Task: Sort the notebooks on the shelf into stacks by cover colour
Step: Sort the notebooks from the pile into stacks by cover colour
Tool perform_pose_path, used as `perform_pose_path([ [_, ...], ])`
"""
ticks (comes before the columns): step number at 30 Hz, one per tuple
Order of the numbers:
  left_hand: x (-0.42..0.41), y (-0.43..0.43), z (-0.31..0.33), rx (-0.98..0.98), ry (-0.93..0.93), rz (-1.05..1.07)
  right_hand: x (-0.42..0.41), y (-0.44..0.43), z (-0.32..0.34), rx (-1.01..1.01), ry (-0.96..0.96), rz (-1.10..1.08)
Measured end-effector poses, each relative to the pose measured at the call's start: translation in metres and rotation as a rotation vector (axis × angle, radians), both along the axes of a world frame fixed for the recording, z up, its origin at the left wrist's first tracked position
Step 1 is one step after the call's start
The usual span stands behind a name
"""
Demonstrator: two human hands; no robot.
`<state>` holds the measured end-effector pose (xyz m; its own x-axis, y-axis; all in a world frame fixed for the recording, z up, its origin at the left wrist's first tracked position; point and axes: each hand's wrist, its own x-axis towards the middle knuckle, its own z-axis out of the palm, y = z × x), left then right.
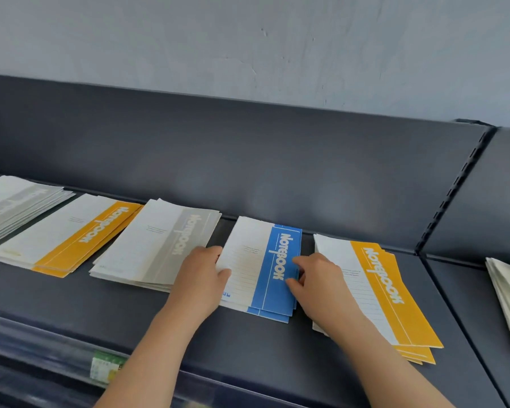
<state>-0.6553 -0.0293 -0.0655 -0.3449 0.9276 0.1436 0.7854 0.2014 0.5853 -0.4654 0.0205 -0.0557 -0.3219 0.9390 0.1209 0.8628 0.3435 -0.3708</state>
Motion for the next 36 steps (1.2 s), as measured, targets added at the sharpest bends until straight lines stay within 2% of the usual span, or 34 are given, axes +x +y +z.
perform_pose_path([
  [6, 0.009, -0.013, 0.019, 0.116, 0.095, -0.019, 0.01, -0.019, 0.018, 0.131, 0.124, -0.051],
  [18, 0.092, -0.02, 0.044, 0.307, 0.082, -0.334, 0.098, -0.067, 0.025, 0.256, 0.157, -0.292],
  [29, 0.242, 0.003, 0.045, 0.392, -0.011, -0.547, 0.26, -0.078, 0.034, 0.435, 0.229, -0.481],
  [36, 0.366, 0.011, 0.052, 0.383, -0.125, -0.672, 0.404, -0.071, 0.035, 0.33, 0.269, -0.667],
])
